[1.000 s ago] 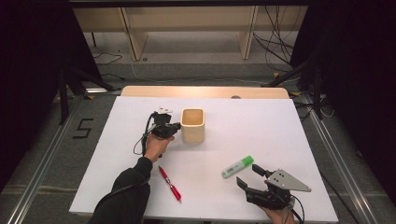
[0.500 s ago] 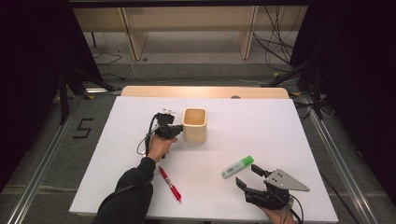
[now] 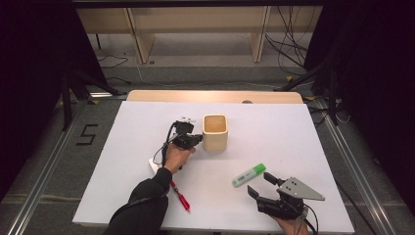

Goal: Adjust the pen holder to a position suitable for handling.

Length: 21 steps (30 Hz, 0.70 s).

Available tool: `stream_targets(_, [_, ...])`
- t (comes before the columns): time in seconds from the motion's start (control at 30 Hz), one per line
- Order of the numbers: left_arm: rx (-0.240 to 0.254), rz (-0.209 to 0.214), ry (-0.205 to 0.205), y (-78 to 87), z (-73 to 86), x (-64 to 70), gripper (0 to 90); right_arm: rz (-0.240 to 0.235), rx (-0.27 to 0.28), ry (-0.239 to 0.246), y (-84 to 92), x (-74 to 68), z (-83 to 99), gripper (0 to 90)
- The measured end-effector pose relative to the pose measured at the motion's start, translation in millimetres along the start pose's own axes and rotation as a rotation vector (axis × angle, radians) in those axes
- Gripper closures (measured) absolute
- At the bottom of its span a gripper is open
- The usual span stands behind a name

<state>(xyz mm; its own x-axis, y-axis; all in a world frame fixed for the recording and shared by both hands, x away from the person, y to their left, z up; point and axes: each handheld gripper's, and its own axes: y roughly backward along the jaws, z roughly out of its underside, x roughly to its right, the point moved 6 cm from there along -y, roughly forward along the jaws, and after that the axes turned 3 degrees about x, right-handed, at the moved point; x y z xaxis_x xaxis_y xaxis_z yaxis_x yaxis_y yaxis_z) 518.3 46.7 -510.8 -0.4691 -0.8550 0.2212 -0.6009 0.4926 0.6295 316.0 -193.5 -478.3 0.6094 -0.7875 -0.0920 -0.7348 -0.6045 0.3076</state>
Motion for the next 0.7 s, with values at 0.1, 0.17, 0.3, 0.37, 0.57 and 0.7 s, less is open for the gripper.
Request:
stream_targets(0.1, [-0.004,0.002,-0.009,0.6,-0.4,-0.4,89.4,-0.001,0.0,-0.001,0.4,-0.1,0.0,27.4])
stream_targets(0.17, [-0.002,-0.005,-0.015,2.5,-0.4,-2.2,89.2,-0.001,0.0,0.0,0.6,0.1,-0.1,27.4])
stream_targets(0.3, [-0.007,0.01,-0.021,11.8,0.4,-6.6,80.2,0.001,0.004,0.0,1.2,0.6,-0.2,27.4])
stream_targets(0.37, [-0.001,0.027,-0.049,29.2,0.1,-9.6,71.6,0.002,0.002,-0.003,1.3,1.0,0.0,27.4])
stream_targets(0.57, [-0.02,0.073,-0.147,62.8,4.2,-8.1,48.4,0.001,0.001,-0.001,0.7,-0.7,-0.3,27.4])
stream_targets(0.7, [-0.053,0.073,-0.232,84.8,9.3,-8.9,39.1,0.0,0.0,0.003,0.5,-1.6,-0.6,27.4])
